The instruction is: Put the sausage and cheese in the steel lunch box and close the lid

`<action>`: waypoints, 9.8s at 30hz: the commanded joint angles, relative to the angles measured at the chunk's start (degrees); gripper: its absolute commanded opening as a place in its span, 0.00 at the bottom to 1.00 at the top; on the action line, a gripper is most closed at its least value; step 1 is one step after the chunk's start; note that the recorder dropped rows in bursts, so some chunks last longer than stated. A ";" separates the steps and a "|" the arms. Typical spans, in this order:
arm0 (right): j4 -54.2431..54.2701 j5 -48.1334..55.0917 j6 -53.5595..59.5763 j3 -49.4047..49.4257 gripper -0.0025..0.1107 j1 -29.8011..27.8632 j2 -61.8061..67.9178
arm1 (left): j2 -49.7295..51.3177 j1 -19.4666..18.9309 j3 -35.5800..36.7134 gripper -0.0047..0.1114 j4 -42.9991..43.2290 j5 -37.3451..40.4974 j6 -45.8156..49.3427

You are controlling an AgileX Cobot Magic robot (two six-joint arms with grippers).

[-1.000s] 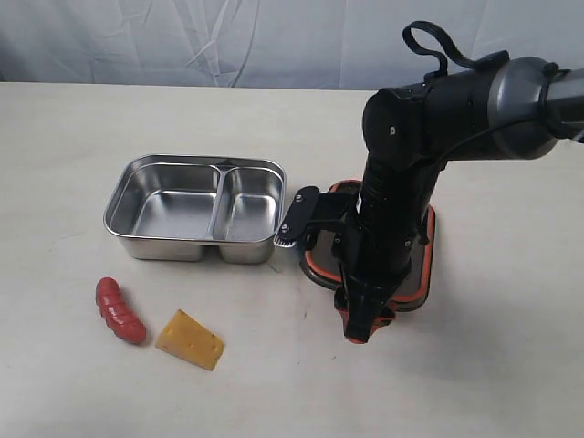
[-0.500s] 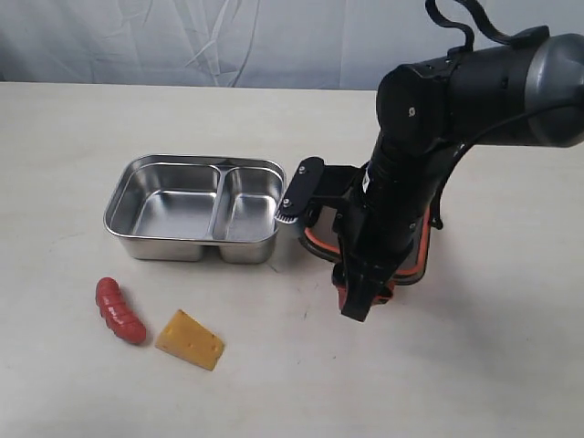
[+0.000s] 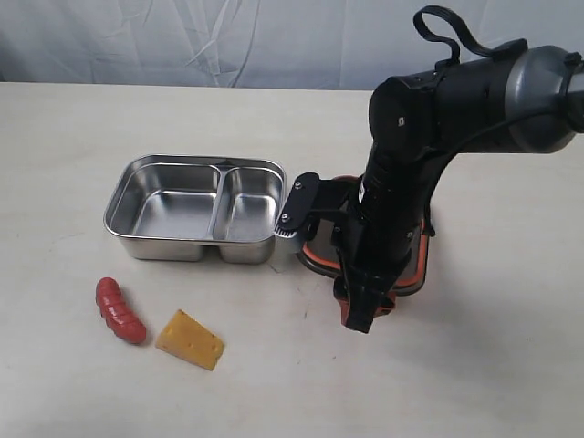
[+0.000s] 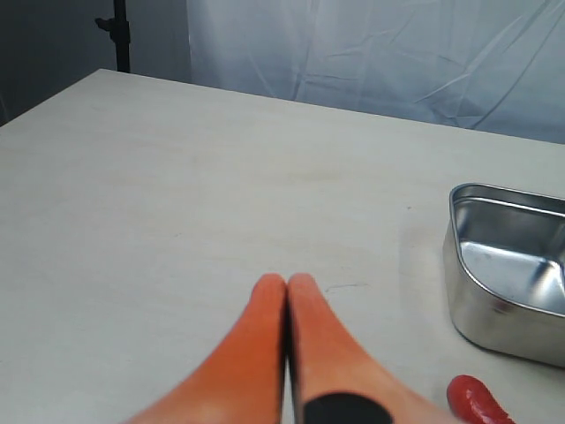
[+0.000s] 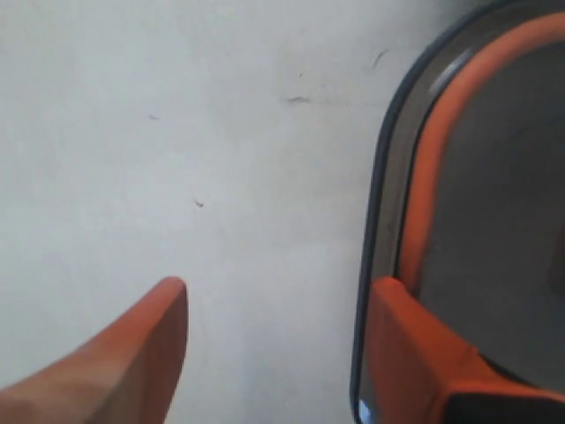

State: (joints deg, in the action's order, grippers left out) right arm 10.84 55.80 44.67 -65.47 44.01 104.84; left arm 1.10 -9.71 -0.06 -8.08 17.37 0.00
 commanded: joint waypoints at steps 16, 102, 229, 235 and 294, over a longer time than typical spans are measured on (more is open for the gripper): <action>3.83 0.44 1.84 -0.03 0.82 0.11 -1.27 | -0.17 0.27 0.06 0.04 0.02 -0.85 0.00; 10.58 14.16 -0.79 -6.28 0.95 0.11 -3.77 | -0.17 0.27 0.06 0.04 0.02 -0.85 0.00; 8.70 -2.57 -22.76 1.17 0.01 -0.02 -22.71 | 82.75 11.01 -42.05 0.55 -24.48 28.30 -3.87; 8.70 -1.42 -22.76 1.17 0.01 -0.02 -22.71 | 86.44 16.21 -42.05 0.53 -15.36 27.23 -13.22; 8.39 0.96 -22.76 1.17 0.01 -0.02 -22.71 | 80.99 22.97 -44.69 0.04 -8.04 29.00 -14.37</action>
State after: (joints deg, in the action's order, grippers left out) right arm 19.71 57.04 21.87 -64.08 44.24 82.75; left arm 85.42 12.90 -42.78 -16.19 46.37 -14.52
